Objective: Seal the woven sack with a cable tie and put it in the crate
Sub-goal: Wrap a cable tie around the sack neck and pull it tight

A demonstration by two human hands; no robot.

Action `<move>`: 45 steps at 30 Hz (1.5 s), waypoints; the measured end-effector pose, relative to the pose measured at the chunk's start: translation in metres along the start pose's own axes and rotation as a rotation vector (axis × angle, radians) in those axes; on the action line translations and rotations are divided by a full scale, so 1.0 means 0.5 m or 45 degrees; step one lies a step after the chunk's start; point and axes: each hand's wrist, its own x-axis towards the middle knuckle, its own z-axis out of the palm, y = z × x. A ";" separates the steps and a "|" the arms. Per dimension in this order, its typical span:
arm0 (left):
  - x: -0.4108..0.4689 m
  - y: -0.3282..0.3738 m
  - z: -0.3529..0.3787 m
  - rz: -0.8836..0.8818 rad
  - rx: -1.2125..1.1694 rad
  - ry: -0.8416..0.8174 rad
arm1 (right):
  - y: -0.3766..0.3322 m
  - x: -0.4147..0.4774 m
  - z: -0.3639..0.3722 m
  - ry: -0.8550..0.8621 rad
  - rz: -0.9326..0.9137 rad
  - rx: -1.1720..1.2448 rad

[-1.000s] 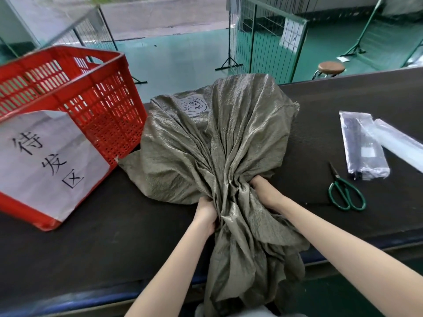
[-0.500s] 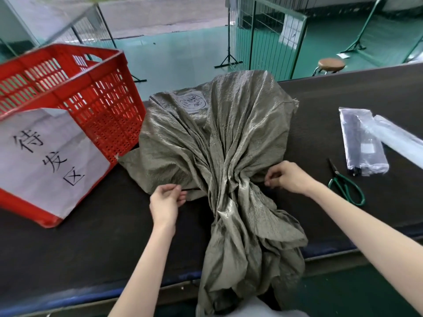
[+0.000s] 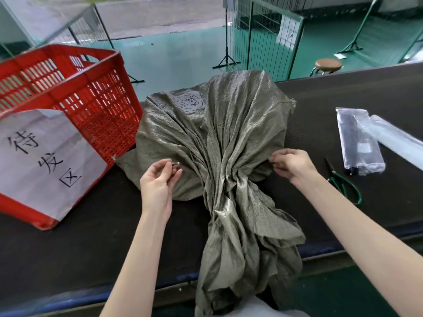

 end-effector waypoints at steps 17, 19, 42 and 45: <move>0.090 0.021 0.154 0.203 0.330 -0.157 | -0.069 -0.013 0.103 0.278 -1.182 -0.572; 0.098 0.016 0.158 0.163 0.372 -0.181 | -0.083 -0.003 0.109 0.194 -1.254 -0.674; 0.089 -0.065 0.203 0.061 -0.062 -0.120 | -0.082 0.069 0.206 -0.337 -0.846 -0.202; 0.097 -0.067 0.213 0.006 -0.184 -0.012 | -0.085 0.074 0.201 -0.372 -0.841 -0.234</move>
